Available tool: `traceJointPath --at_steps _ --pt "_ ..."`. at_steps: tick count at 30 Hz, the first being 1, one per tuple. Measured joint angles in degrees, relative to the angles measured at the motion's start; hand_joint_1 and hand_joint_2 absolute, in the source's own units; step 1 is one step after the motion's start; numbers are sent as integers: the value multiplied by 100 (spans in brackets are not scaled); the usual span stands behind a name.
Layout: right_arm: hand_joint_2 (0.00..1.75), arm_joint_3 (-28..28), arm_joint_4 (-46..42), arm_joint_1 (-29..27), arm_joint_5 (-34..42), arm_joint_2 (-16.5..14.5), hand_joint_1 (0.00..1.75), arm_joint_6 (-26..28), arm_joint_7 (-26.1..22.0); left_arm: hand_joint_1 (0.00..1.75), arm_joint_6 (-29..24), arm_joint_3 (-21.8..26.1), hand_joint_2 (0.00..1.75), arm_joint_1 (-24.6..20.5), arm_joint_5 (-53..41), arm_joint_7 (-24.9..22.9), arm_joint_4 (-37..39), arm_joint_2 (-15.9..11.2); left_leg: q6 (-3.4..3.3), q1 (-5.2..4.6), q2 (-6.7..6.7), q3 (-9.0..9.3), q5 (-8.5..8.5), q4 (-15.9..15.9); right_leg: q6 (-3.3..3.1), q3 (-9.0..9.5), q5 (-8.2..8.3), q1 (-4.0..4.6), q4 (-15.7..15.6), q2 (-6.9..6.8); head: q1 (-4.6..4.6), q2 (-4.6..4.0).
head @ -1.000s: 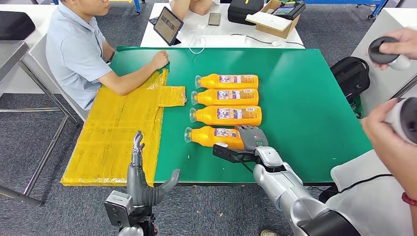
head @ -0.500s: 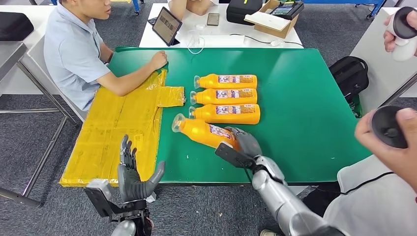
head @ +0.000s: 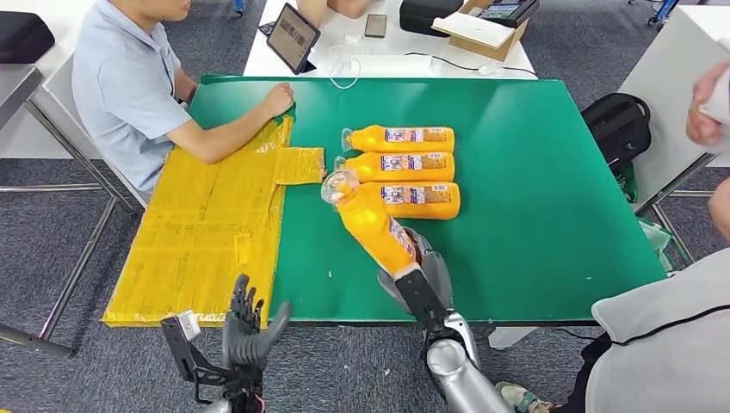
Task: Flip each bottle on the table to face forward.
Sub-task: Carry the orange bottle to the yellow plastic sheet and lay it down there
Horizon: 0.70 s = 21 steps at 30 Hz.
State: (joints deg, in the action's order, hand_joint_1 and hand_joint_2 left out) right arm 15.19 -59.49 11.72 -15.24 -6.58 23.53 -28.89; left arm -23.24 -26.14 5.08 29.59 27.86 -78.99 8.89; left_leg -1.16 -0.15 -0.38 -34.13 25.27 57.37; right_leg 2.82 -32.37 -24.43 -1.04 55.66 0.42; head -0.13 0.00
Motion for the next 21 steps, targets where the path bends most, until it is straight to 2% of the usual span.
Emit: traceJointPath --at_steps 5,9,15,21 --pt "175 316 -176 -148 69 -15 175 -177 -90 0 197 -564 175 -13 -522 112 0 -217 0 1 1 -2 0 -1 0 -3 0 1 0 0 -1 0" --pt "175 683 -186 -192 -120 -54 175 -351 -212 0 309 -782 175 -42 -830 112 4 -320 0 2 2 -2 0 -1 0 -3 0 2 1 0 -1 0" --pt "175 1432 -185 -195 -367 -260 175 -344 -368 0 356 -793 175 -135 -738 -32 7 -347 1 4 -1 -3 -1 -2 -1 -5 -1 3 1 -2 -1 0" --pt "175 1903 -57 -42 -391 -311 175 -375 -388 0 417 -701 175 -160 -487 -74 -26 -336 0 2 -2 -5 -1 -1 -1 -6 -1 0 0 -2 1 0"
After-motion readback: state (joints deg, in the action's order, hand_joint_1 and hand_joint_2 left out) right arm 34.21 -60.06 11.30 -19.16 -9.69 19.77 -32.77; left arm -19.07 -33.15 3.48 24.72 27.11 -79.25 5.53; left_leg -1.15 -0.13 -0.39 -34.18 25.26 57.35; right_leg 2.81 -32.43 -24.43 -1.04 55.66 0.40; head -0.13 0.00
